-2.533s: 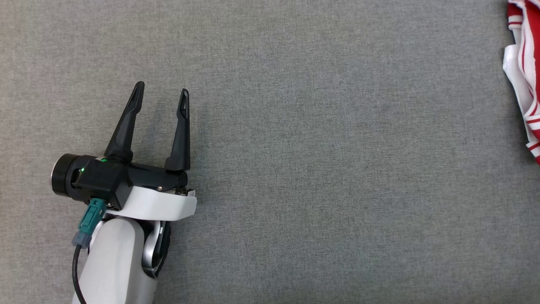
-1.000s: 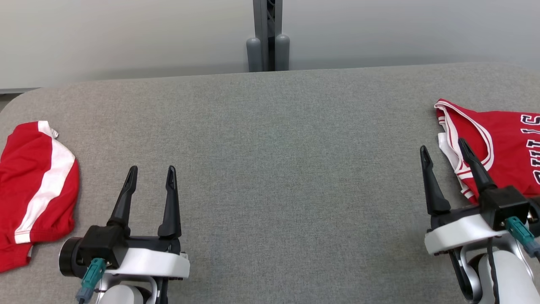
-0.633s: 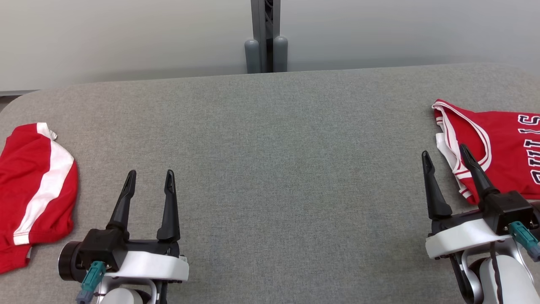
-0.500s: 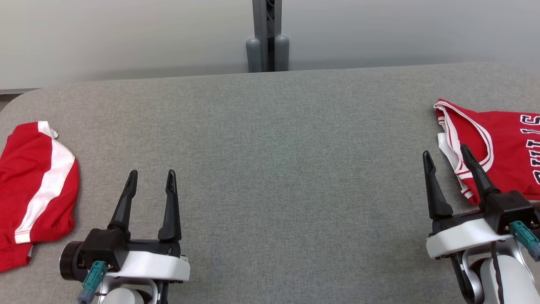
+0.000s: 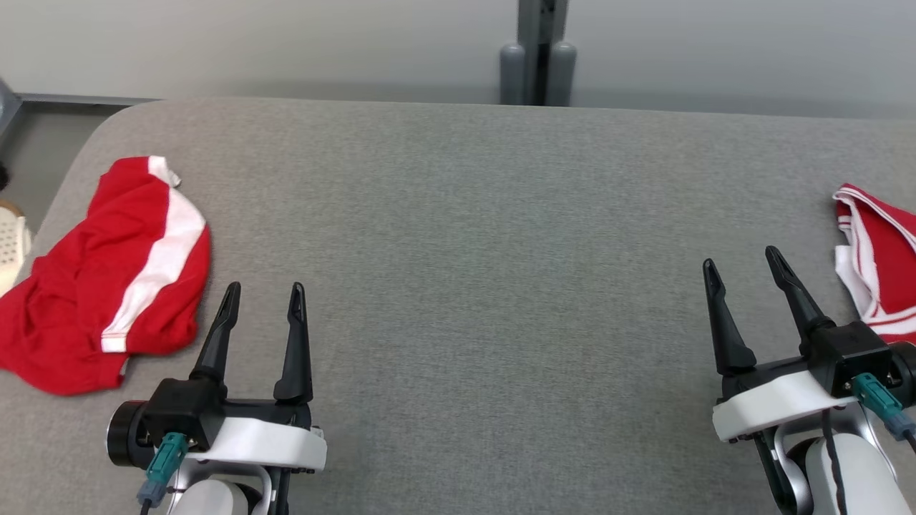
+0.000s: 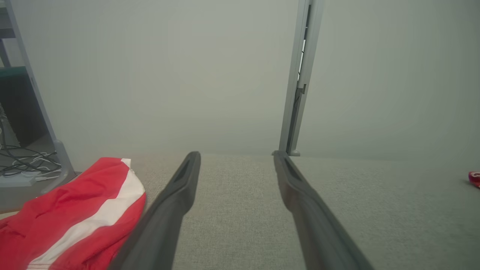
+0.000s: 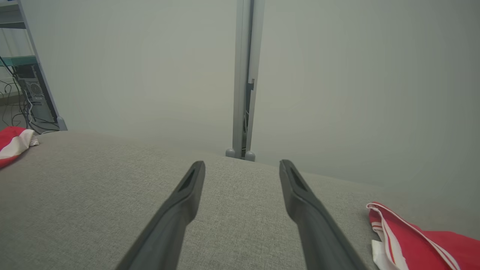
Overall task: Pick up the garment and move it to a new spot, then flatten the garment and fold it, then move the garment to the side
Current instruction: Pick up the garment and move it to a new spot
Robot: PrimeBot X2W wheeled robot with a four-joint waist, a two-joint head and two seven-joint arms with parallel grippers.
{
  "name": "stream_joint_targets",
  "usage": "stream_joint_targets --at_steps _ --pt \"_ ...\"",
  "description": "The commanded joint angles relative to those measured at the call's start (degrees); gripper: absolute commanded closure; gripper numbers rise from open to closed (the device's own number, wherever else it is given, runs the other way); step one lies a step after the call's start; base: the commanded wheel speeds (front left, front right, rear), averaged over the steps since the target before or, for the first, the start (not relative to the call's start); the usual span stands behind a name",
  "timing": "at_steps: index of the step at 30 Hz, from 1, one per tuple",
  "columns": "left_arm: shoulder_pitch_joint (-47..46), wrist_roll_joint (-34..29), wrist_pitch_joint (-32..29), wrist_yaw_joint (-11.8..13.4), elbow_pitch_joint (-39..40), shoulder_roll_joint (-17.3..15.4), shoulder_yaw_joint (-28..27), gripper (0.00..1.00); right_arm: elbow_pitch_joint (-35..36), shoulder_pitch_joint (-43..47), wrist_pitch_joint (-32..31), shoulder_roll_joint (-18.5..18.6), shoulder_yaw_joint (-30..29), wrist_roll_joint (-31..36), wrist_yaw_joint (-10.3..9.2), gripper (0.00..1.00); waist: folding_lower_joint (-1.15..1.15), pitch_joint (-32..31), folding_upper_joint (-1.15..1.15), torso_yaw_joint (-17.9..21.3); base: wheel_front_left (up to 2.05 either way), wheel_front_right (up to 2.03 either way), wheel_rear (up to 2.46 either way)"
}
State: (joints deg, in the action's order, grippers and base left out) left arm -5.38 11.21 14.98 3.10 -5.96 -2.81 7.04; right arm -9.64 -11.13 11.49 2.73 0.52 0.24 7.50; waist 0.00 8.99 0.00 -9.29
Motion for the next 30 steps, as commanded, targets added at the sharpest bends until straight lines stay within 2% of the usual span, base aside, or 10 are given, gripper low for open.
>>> stream_joint_targets --at_steps 1,11,18,30 --pt "-0.05 0.15 0.18 0.27 0.09 -0.19 -0.41 0.0 0.15 0.55 -0.07 0.38 0.22 -0.29 -0.01 0.0 0.0 -0.08 0.0 -3.24 0.0 0.0 0.0" --pt "3.12 -0.2 0.18 0.1 0.5 -0.18 -1.9 0.0 -1.12 1.84 -0.5 0.37 1.62 -0.93 -0.01 0.0 0.0 -3.45 0.0 -13.74 0.0 0.0 0.0" --pt "5.16 -0.56 0.18 -0.21 0.69 -0.18 -2.43 0.0 -1.93 3.04 -0.71 0.35 3.0 -1.69 -0.01 0.0 0.0 -6.12 0.0 -18.55 0.0 0.0 0.0" --pt "8.61 0.59 0.18 1.92 4.13 -0.19 -4.57 0.0 -4.1 0.12 -1.29 0.38 7.65 -2.17 -0.01 0.0 0.0 -6.01 0.0 -19.69 0.0 0.0 0.0"
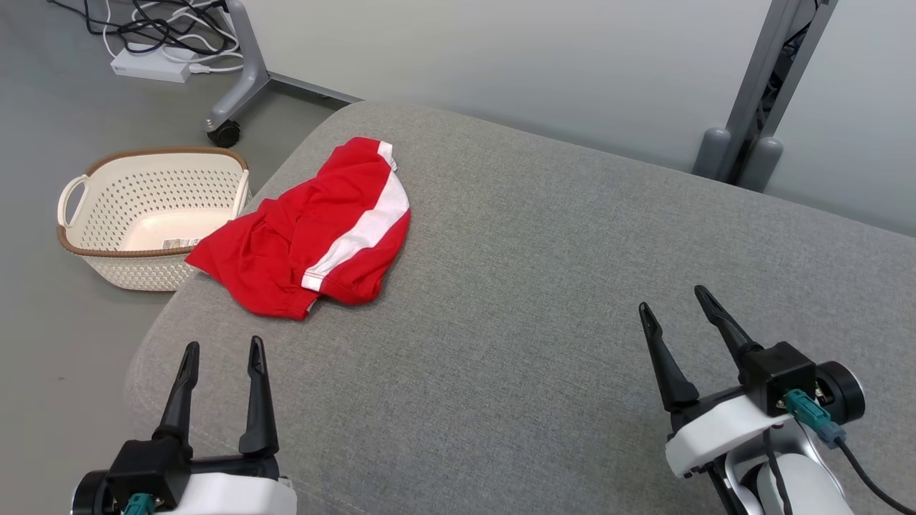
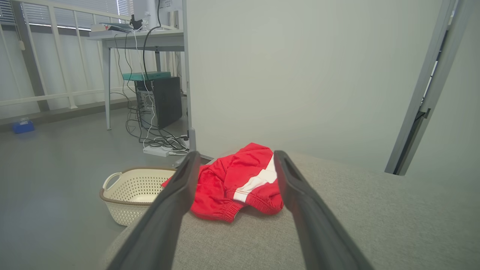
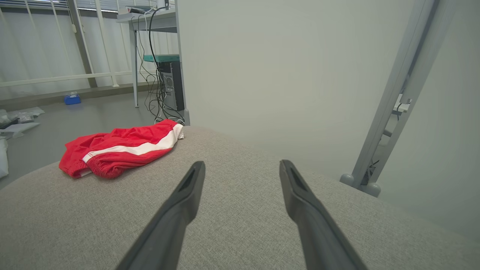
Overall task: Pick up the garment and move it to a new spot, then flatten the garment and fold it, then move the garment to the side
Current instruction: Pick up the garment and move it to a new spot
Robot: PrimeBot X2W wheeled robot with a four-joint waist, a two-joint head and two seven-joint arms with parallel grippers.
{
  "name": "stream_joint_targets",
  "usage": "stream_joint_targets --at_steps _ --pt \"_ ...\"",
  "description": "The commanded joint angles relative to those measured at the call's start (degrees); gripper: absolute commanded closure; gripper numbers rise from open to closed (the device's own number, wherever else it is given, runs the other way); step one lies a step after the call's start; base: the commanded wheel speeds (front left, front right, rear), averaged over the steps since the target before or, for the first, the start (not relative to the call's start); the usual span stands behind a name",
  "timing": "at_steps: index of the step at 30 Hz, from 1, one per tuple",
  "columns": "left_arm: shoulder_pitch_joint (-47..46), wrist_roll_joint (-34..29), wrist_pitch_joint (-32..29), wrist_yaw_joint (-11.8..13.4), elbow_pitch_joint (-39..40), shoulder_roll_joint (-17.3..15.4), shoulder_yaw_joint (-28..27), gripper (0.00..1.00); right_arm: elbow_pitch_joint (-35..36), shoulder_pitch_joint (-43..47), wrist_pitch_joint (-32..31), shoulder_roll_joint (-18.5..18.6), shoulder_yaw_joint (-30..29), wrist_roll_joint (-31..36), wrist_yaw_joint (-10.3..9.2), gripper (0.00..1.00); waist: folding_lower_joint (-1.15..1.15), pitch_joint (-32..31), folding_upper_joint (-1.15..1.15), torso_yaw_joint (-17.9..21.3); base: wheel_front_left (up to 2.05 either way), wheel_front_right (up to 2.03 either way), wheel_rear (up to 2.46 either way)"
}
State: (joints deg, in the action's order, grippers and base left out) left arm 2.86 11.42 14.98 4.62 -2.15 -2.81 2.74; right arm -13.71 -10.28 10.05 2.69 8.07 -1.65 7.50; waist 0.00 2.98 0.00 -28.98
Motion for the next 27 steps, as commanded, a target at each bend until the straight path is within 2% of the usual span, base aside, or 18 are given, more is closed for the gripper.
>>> stream_joint_targets --at_steps 1,12,15,18,22,24,27 --pt "0.3 0.38 0.18 0.46 0.46 -0.19 -0.35 0.0 -0.26 -0.92 0.2 0.42 0.28 -0.35 -0.01 0.0 0.0 -0.02 0.0 -0.01 0.0 0.0 0.0" --pt "-0.82 0.61 0.18 -0.23 -0.02 -0.19 -0.97 0.0 -0.09 -0.19 0.34 0.43 -1.21 0.46 -0.01 0.0 0.0 0.75 0.0 0.39 0.0 0.0 0.0" --pt "-2.65 2.24 0.18 -1.28 -1.32 -0.18 -1.55 0.0 1.43 0.09 -0.49 0.4 -2.64 1.55 -0.01 0.0 0.0 2.32 0.0 0.37 0.0 0.0 0.0" --pt "-5.93 0.77 0.18 -3.78 -3.96 -0.31 -2.01 0.0 3.69 0.02 -1.54 0.43 -4.22 3.18 -0.01 0.0 0.0 4.57 0.0 0.24 0.0 0.0 0.0" --pt "-12.29 -0.29 0.18 -6.59 -10.03 -2.58 -3.48 0.0 7.37 -1.43 -3.59 0.47 -5.22 5.11 -0.01 0.0 0.0 8.7 0.0 1.65 0.0 0.0 0.0" --pt "-18.42 0.39 -0.49 -7.45 -15.98 -5.26 -4.9 0.0 9.64 -2.58 -4.89 0.53 -5.16 6.59 -0.01 0.0 0.0 11.97 0.0 3.0 0.0 0.0 0.0" --pt "-22.64 1.06 -2.27 -8.27 -19.65 -6.97 -5.34 0.0 11.16 -3.76 -5.6 0.93 -4.94 7.25 -0.01 0.0 0.0 14.16 0.0 3.91 0.0 0.0 0.0"
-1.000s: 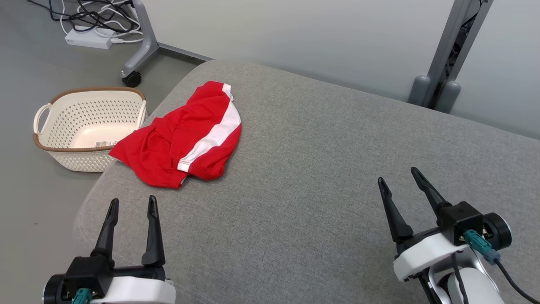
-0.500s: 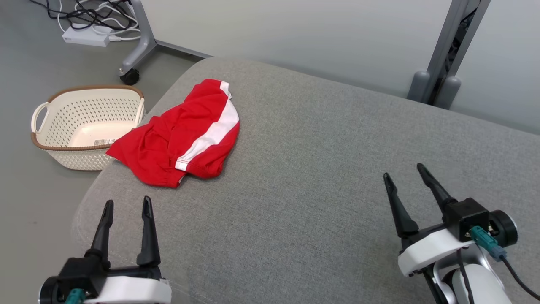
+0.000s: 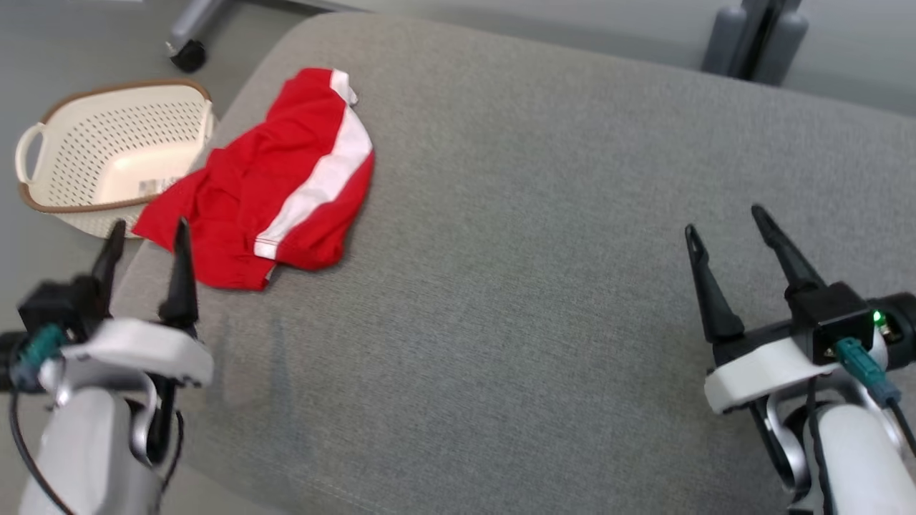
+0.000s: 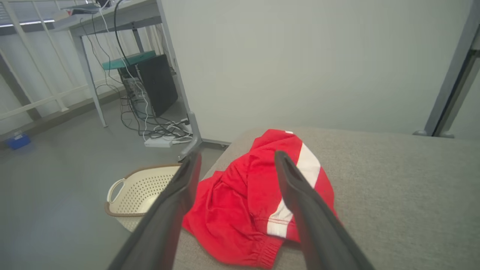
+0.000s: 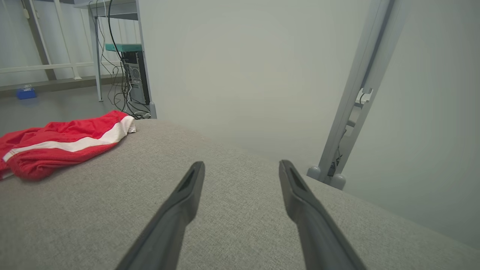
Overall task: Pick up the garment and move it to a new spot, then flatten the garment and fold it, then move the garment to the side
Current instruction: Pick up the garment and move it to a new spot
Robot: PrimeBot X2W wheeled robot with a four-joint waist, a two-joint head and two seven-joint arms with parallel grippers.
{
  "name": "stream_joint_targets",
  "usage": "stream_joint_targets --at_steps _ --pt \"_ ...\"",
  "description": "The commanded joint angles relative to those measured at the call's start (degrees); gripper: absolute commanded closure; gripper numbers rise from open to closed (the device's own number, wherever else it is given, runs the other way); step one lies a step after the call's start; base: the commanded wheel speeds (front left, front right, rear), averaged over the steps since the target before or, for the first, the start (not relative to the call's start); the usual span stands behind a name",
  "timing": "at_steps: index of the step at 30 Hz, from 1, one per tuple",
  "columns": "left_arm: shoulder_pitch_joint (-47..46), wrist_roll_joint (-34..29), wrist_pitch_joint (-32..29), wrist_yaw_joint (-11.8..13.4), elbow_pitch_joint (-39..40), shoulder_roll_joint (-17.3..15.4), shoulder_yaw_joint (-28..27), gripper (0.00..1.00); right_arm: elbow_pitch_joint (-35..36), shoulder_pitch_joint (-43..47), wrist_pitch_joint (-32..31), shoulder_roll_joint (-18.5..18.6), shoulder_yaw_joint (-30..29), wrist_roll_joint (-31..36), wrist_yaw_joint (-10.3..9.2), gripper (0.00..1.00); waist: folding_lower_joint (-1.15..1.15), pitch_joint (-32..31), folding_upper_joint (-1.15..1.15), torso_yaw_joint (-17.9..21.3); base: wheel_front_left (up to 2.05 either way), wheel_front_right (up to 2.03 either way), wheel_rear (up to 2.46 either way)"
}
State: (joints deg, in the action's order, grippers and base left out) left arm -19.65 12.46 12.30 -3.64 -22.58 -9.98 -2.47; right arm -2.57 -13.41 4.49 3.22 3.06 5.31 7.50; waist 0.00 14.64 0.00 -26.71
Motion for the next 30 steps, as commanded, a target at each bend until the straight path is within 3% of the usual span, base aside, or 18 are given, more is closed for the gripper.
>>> stream_joint_targets --at_steps 1,8,14,22,27,29,30 --pt "-2.07 0.65 -1.0 -0.52 -1.03 -0.46 -0.15 0.0 0.73 -1.02 -0.47 0.67 0.01 0.52 -0.01 0.0 0.0 3.43 0.0 2.04 0.0 0.0 0.0" --pt "-13.94 5.68 -12.42 -3.08 -10.8 -5.22 0.25 0.0 5.47 -4.05 -2.63 2.02 0.46 0.94 -0.01 0.0 0.0 9.37 0.0 5.03 0.0 0.0 0.0" --pt "-20.88 12.06 -22.42 -3.81 -17.19 -6.96 1.94 0.0 7.8 -4.83 -3.68 2.27 0.58 0.85 -0.01 0.0 0.0 12.4 0.0 7.1 0.0 0.0 0.0" --pt "-25.18 14.64 -27.76 -3.8 -22.11 -10.39 7.34 0.0 8.47 -4.83 -3.55 1.99 0.89 0.88 -0.01 0.0 0.0 14.58 0.0 9.15 0.0 0.0 0.0" --pt "-26.65 14.02 -29.47 -3.81 -25.77 -10.94 8.85 0.0 8.15 -4.9 -3.05 1.86 0.77 0.96 -0.01 0.0 0.0 14.87 0.0 9.72 0.0 0.0 0.0" --pt "-26.94 14.16 -30.55 -3.81 -27.02 -10.75 9.45 0.52 7.97 -4.95 -2.94 1.78 0.65 0.99 -0.01 0.0 0.0 14.85 0.0 9.79 0.0 0.0 0.0" --pt "-26.94 14.3 -31.03 -3.81 -27.52 -10.68 9.73 0.95 7.89 -4.99 -2.88 1.75 0.59 1.0 -0.01 0.0 0.0 14.84 0.0 9.8 0.0 0.0 0.0"
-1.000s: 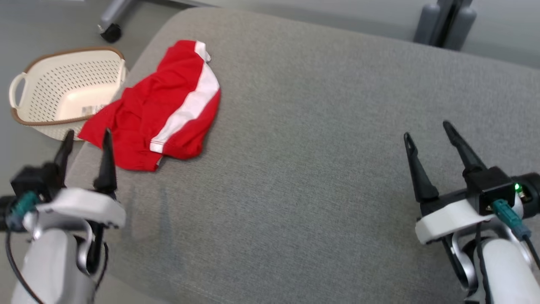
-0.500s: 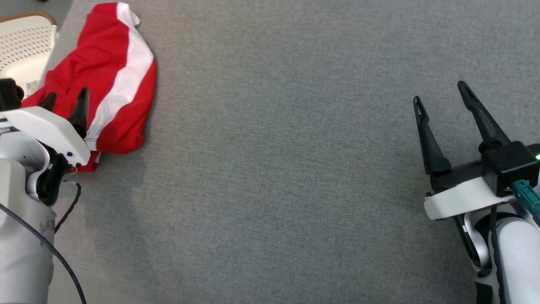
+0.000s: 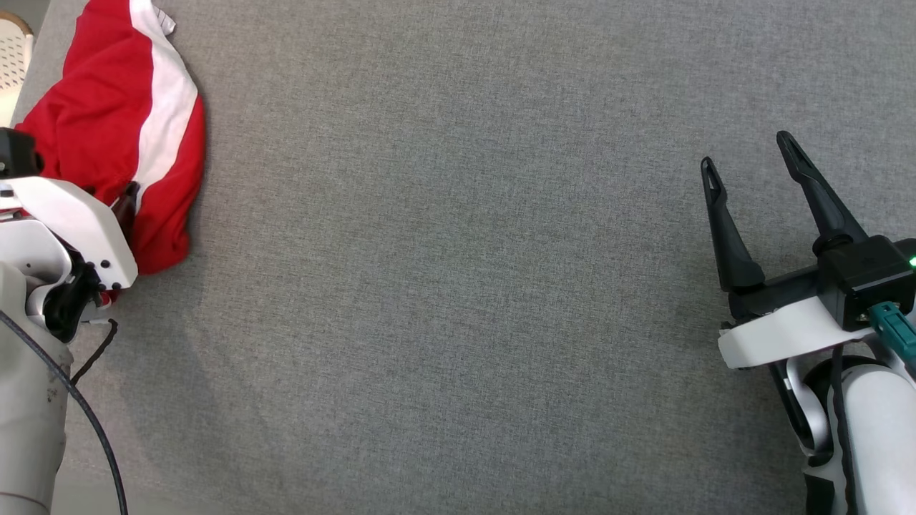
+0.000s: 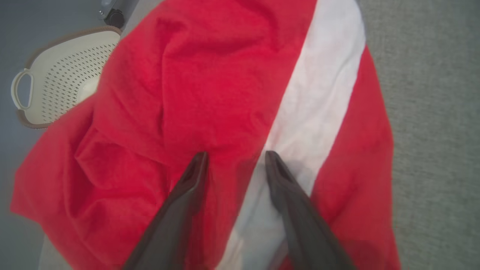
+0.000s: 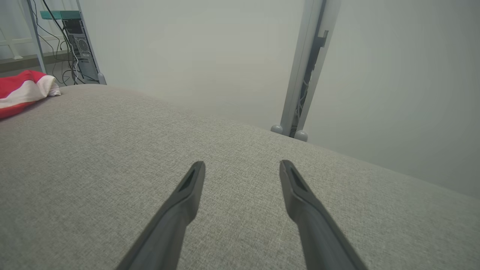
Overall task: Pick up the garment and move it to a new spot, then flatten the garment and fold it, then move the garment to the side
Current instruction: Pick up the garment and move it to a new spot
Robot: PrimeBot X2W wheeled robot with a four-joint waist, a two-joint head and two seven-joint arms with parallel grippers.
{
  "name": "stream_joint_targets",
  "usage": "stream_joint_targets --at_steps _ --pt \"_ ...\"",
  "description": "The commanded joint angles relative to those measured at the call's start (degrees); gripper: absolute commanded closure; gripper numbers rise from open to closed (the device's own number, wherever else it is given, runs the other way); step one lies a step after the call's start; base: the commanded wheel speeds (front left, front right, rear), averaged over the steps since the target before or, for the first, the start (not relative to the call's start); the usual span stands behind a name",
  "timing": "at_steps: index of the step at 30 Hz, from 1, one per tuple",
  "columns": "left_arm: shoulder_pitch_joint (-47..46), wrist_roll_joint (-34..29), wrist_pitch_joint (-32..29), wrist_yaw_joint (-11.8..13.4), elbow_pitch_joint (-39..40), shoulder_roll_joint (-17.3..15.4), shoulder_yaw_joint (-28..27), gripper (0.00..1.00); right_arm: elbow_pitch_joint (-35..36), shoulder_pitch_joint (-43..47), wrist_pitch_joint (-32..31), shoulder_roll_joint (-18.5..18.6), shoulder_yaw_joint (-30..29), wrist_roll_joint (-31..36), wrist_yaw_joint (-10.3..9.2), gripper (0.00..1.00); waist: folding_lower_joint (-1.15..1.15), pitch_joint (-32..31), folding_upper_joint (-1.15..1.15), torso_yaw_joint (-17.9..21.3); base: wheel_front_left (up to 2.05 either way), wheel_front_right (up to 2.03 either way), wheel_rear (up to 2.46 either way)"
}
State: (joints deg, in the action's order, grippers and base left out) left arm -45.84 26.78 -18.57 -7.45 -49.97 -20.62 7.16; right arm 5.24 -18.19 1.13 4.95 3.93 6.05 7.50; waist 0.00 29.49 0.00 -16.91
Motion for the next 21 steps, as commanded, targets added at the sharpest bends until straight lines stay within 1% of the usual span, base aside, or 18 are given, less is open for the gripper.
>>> stream_joint_targets --at_steps 1,4,5,10,12,13,15,16,17,21 --pt "-0.67 0.12 -0.43 0.0 -0.55 -0.01 0.35 1.0 0.03 -0.23 0.52 -0.02 -0.36 0.27 -0.01 0.0 0.0 -0.04 0.0 -0.02 0.0 0.0 0.0" --pt "-1.1 0.69 -0.88 0.02 -1.45 0.08 0.71 1.0 -0.25 -0.27 0.59 -0.08 -0.49 0.28 -0.01 0.0 0.0 -0.25 0.0 -0.14 0.0 0.0 0.0" --pt "-1.32 0.78 -0.19 0.02 -1.44 0.04 0.58 1.0 -0.38 -0.26 0.6 -0.1 -0.55 0.3 -0.01 0.0 0.0 -0.36 0.0 -0.2 0.0 0.0 0.0" --pt "-2.21 1.2 5.61 0.71 -0.48 -0.05 -0.52 1.0 -1.27 -0.24 1.11 -0.2 -0.57 0.2 -0.01 0.0 0.0 -1.68 0.0 -0.46 0.0 0.0 0.0" --pt "-2.51 3.28 8.0 1.09 0.05 1.17 -2.43 1.0 -1.65 -0.12 1.31 -0.3 -0.5 0.03 -0.01 0.0 0.0 -2.66 0.0 -0.54 0.0 0.0 0.0" --pt "-2.51 3.28 8.0 1.09 0.05 1.17 -2.43 1.0 -1.65 -0.12 1.31 -0.3 -0.5 0.03 -0.01 0.0 0.0 -2.66 0.0 -0.54 0.0 0.0 0.0" --pt "-3.14 4.45 10.61 1.48 1.16 1.95 -3.87 1.0 -2.11 0.2 1.57 -0.43 -0.65 -0.17 -0.01 0.0 0.0 -3.86 0.0 -0.73 0.0 0.0 0.0" --pt "-3.23 4.26 14.35 2.26 2.83 2.0 -4.54 1.0 -2.92 0.65 1.82 -0.56 -0.62 -0.39 -0.01 0.0 0.0 -5.33 0.0 -0.89 0.0 0.0 0.0" --pt "-3.23 4.26 14.35 2.26 2.83 2.0 -4.54 1.0 -2.92 0.65 1.82 -0.56 -0.62 -0.39 -0.01 0.0 0.0 -5.33 0.0 -0.89 0.0 0.0 0.0" --pt "-2.86 5.06 21.08 2.58 6.68 3.1 -5.92 1.0 -4.16 0.83 2.68 -0.91 -0.22 -0.89 -0.01 0.0 0.0 -8.54 0.0 -0.46 0.0 0.0 0.0"
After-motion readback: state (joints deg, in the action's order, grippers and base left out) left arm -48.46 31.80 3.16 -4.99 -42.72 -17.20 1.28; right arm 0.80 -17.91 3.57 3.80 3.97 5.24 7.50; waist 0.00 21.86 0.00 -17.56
